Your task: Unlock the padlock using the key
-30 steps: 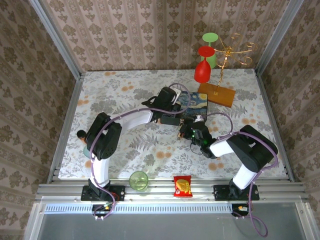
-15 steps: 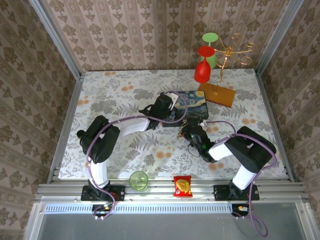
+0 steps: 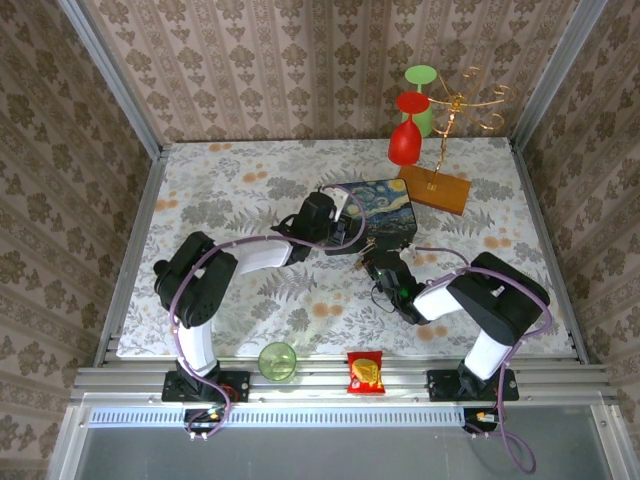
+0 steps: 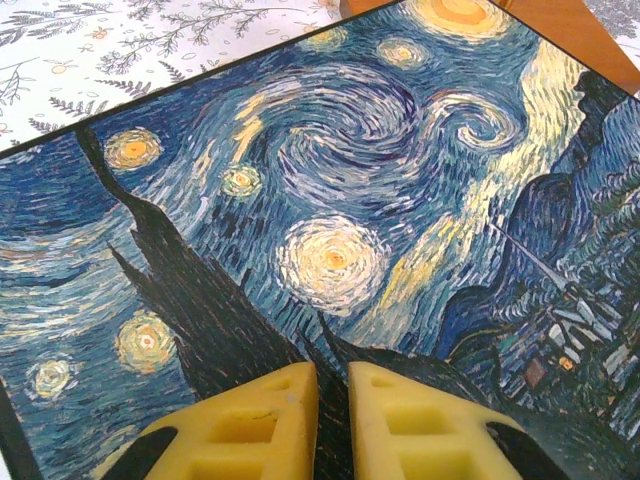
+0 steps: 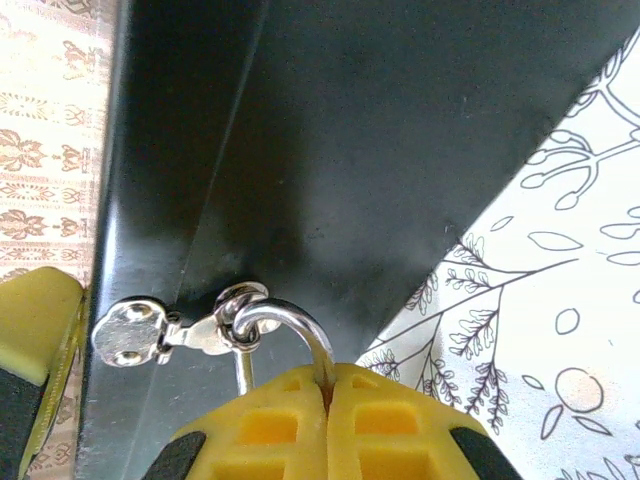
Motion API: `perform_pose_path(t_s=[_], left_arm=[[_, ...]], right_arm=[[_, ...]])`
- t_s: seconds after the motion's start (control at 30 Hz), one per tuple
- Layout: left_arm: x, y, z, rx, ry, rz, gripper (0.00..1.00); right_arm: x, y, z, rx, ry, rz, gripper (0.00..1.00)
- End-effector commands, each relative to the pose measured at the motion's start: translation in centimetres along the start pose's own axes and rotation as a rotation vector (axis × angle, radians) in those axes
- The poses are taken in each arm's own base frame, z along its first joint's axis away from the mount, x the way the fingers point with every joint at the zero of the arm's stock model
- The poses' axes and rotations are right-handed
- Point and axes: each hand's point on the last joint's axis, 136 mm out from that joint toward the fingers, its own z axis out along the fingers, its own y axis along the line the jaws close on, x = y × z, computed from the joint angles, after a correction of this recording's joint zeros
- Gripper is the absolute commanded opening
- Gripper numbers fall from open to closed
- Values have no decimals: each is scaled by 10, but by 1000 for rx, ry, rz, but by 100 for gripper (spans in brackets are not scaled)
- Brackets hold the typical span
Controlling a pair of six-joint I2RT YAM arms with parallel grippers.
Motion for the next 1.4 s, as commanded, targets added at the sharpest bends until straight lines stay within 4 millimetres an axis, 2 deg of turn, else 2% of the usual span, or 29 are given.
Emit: perform_pose_path(t_s=[0.0, 0.23, 0.33, 0.57, 0.7, 0.83, 1.0, 1.23, 1.3, 1.37], left_arm=[[116, 49, -5, -151, 363, -43, 18], [122, 66, -9, -185, 382, -62, 16], [124, 69, -10, -193, 384, -62, 16], [125, 70, -9, -188, 382, -66, 16], [126, 71, -8, -187, 381, -67, 16], [124, 72, -7, -190, 380, -59, 15], [125, 74, -9, -196, 376, -61, 15], [131, 77, -10, -201, 378, -74, 13], [131, 77, -10, -200, 376, -77, 13], [129, 76, -10, -195, 371, -81, 13]], right_arm=[[-44, -8, -7, 54, -201, 34, 0], [-52, -8, -11, 59, -211, 67, 0], [-55, -20, -7, 80, -211, 145, 0], [-40, -46, 10, 56, -164, 299, 0], [-39, -44, 10, 19, -155, 284, 0], [-43, -51, 6, 64, -154, 234, 0], [-63, -60, -5, 89, -211, 223, 0], [-70, -36, 10, -54, -194, 253, 0], [-60, -27, 20, -71, -118, 223, 0], [-42, -31, 26, -36, -62, 210, 0]])
